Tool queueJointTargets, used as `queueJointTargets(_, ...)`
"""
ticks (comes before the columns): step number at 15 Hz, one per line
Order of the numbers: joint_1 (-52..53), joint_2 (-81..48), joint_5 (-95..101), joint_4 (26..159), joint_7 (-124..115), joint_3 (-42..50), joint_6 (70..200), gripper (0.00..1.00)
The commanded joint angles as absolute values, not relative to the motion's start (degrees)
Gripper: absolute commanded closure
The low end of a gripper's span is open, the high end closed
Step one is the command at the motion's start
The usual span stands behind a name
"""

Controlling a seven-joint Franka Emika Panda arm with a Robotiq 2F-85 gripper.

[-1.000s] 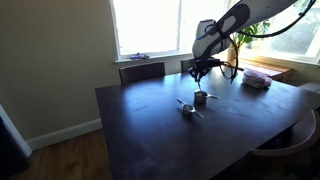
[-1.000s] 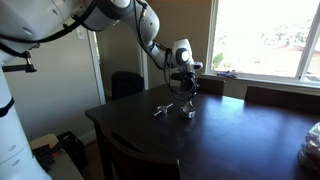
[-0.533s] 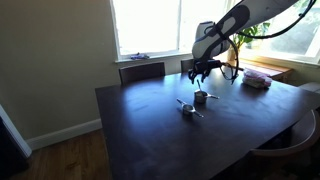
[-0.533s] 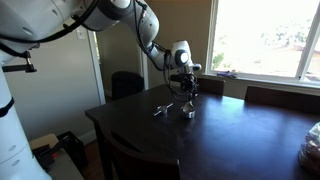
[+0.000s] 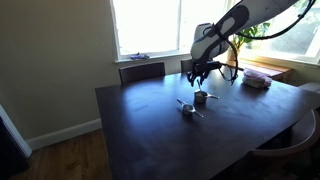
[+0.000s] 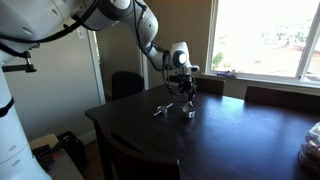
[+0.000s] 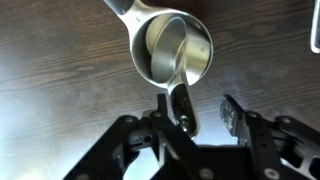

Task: Unstack the pots on the table

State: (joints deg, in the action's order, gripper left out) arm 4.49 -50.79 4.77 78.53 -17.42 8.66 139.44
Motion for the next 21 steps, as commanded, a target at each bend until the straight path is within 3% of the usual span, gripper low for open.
queueJointTargets(1,4.03,-48.10,4.46,81.65,-16.30,7.94,136.66,0.70)
queueJointTargets(4,3.96,-48.00,4.53,81.65,-16.30,7.94,135.79,0.90)
queueJointTargets(6,3.99,-47.78,4.61,81.90,-16.21,7.93,135.85,0.96)
queueJointTargets(9,3.91,-47.64,4.58,81.94,-15.84,7.80,135.88,0.99)
queueJointTargets(12,3.91,-47.53,4.78,81.98,-15.21,7.79,135.86,0.94)
queueJointTargets(13,4.07,-47.97,5.25,81.35,-14.92,8.05,136.12,0.68)
queueJointTargets(15,4.44,-48.86,6.19,80.13,-14.47,8.66,136.27,0.64)
queueJointTargets(21,4.72,-52.55,8.67,75.16,-14.83,9.61,135.41,0.26)
